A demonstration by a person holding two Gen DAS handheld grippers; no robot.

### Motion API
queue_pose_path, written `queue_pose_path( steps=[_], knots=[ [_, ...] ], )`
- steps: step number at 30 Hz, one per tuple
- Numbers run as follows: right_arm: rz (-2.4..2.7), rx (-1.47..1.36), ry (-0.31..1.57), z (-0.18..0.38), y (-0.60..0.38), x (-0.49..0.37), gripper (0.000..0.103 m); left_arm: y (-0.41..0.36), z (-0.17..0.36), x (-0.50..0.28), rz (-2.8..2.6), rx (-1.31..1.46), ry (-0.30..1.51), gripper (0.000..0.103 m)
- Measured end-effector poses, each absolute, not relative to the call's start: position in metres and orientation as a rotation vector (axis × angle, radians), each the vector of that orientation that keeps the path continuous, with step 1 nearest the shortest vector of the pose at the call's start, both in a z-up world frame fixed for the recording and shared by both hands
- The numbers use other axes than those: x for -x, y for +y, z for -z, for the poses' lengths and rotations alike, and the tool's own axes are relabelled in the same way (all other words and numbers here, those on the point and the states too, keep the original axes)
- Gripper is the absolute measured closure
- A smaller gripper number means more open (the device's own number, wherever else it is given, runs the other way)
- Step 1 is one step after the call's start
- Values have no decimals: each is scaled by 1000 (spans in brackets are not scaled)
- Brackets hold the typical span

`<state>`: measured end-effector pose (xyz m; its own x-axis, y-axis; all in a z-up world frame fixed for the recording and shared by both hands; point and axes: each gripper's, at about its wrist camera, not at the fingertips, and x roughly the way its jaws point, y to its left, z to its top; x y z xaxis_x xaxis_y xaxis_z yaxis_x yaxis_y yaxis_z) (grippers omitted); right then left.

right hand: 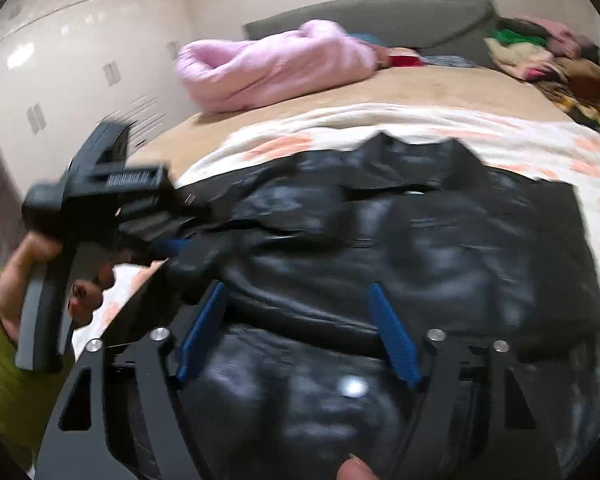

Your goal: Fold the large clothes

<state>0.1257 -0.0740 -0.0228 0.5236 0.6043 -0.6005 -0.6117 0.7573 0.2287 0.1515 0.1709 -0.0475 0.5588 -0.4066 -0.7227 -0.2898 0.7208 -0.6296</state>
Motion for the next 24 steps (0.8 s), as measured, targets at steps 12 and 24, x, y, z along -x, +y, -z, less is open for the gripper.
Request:
queue_pose_path(
  steps=[12, 24],
  knots=[
    [-367, -157, 661, 0, -201, -177, 61, 134, -66, -136, 270, 489, 670, 102],
    [-384, -2, 740, 6, -157, -263, 59, 175, 24, -158, 97, 446, 846, 102]
  ],
)
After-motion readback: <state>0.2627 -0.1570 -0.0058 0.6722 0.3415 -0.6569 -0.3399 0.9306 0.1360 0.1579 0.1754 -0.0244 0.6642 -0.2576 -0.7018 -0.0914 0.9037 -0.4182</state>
